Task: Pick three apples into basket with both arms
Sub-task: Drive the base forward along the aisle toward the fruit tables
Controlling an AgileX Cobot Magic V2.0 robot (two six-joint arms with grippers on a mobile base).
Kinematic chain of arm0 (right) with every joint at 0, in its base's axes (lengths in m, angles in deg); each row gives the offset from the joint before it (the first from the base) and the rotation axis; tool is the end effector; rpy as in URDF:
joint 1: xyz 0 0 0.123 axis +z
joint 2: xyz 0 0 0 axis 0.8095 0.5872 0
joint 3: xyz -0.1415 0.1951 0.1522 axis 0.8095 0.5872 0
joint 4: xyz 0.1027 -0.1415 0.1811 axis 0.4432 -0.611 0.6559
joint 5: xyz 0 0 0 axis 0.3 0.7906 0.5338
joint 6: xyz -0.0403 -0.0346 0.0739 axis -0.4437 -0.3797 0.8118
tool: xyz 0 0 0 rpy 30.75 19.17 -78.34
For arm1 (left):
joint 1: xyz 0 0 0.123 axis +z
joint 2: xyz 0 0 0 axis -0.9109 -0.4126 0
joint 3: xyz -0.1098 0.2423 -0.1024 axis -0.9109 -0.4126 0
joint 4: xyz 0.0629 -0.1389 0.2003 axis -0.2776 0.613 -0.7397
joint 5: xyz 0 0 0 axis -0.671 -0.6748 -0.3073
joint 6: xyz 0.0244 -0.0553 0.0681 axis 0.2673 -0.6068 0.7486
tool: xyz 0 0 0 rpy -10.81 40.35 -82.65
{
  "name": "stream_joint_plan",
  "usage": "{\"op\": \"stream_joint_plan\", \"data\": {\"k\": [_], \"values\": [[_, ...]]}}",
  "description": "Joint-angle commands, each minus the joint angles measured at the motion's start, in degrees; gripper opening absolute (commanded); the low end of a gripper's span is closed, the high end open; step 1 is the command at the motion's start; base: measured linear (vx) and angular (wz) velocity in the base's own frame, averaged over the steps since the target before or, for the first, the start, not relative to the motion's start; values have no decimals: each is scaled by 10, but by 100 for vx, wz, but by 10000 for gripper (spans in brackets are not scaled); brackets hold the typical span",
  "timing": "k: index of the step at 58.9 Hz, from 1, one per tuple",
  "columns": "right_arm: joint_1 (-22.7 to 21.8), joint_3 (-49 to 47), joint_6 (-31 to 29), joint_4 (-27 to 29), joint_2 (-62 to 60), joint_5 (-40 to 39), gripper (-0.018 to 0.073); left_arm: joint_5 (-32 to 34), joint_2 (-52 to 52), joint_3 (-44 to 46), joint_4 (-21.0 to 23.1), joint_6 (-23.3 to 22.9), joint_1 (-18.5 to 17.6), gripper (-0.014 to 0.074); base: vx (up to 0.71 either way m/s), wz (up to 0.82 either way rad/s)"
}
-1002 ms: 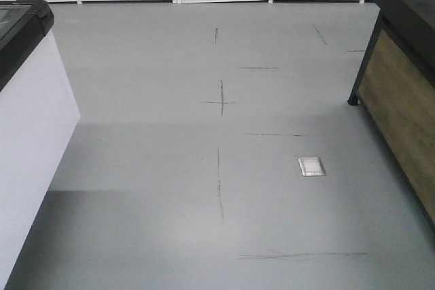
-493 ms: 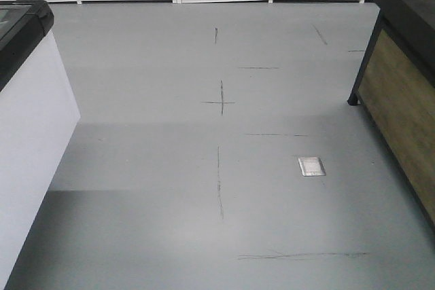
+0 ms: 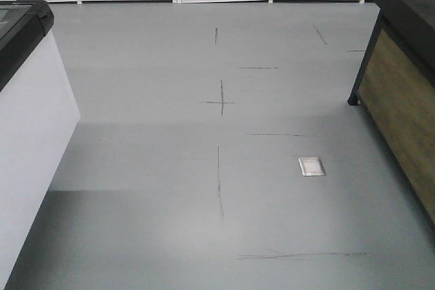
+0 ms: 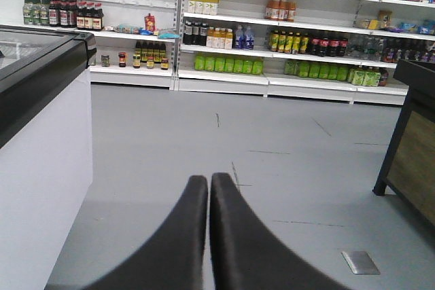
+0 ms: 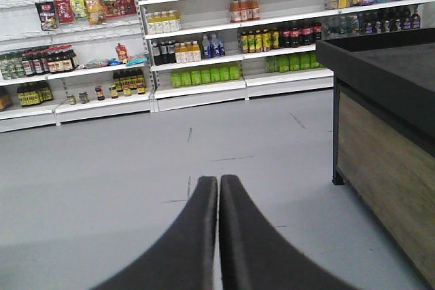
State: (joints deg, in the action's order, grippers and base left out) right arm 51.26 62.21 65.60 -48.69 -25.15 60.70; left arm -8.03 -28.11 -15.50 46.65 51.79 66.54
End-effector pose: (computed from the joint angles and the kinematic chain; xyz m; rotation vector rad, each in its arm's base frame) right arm 0.0567 -0.0032 0.1952 0.0960 1.5916 0.0089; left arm 0.0566 -0.0030 0.1935 -0.0881 1.6164 -0.1238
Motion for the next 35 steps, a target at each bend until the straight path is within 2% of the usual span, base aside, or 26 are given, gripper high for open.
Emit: {"op": "stream_joint_plan", "data": {"k": [1,35], "values": [[-2,6,-5,-5,-7,-42,-9,43,7,14,3,-6,1,-6,0,0],[-2,6,-5,-5,-7,-42,-9,43,7,14,3,-6,1,-6,0,1]]}}
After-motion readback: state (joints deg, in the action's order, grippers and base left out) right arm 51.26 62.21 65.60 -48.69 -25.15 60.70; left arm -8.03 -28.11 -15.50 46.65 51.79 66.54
